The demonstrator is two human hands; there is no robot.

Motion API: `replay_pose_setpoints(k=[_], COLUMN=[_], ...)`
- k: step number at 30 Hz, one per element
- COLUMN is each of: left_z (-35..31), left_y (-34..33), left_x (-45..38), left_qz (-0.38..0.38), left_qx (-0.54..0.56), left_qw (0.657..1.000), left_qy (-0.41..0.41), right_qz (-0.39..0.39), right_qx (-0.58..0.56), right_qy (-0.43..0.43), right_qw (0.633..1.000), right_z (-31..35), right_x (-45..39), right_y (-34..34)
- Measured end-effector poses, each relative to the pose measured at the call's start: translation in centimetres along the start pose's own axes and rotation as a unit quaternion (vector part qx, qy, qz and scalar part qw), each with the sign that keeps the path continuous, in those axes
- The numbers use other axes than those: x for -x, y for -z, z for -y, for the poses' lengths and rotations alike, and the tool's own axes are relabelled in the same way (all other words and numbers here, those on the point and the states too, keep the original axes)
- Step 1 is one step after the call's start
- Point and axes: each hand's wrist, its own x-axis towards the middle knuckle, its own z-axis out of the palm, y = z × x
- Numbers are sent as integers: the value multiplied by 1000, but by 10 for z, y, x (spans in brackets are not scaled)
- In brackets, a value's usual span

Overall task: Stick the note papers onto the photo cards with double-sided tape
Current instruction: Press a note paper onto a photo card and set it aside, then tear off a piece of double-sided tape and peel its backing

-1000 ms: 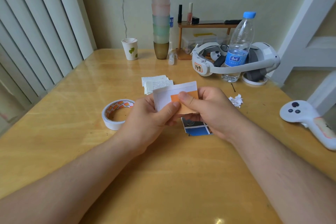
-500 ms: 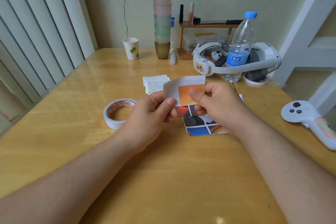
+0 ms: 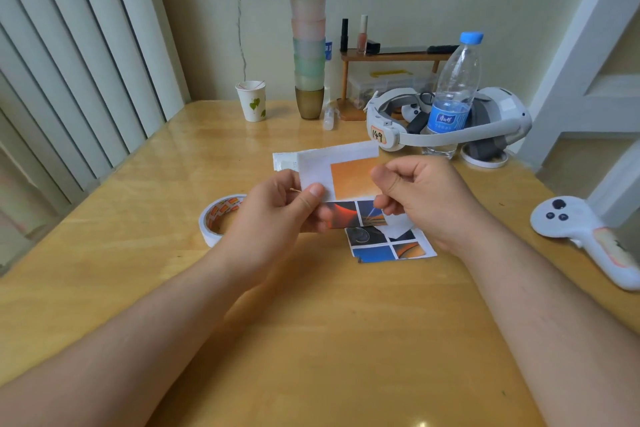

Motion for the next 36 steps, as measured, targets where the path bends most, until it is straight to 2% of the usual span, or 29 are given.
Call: replay_pose_setpoints(k=[3, 8, 13, 15, 20, 24, 29, 36], left_z=[-6, -20, -34, -31, -15, -3, 3, 14], left_y=[7, 12, 17, 20, 33, 45, 53, 60], left_x=[-11, -29, -44, -49, -73, -96, -117, -121], left_qz=[-32, -37, -78, -85, -100, -123, -95, -94], left_qx=[9, -51, -126, -155, -259, -314, -397, -422], left_qw=[999, 998, 989, 984, 959, 939, 905, 889], left_qy=[23, 15, -2, 11, 53, 66, 123, 153], right_qz=[7, -15, -29, -24, 35, 37, 14, 4], right_qx=[-27, -49, -68, -33, 193, 224, 224, 242], right_qy=[-4, -18, -22, -7, 61, 71, 73, 57], right_qw=[1000, 999, 997, 999, 979, 971, 972, 969], right_z=[-2, 0, -1, -6, -15, -20, -25, -28], right_x=[1, 4, 6, 5, 2, 2, -2, -3], right_y=[3, -8, -13, -14, -18, -17, -13, -12])
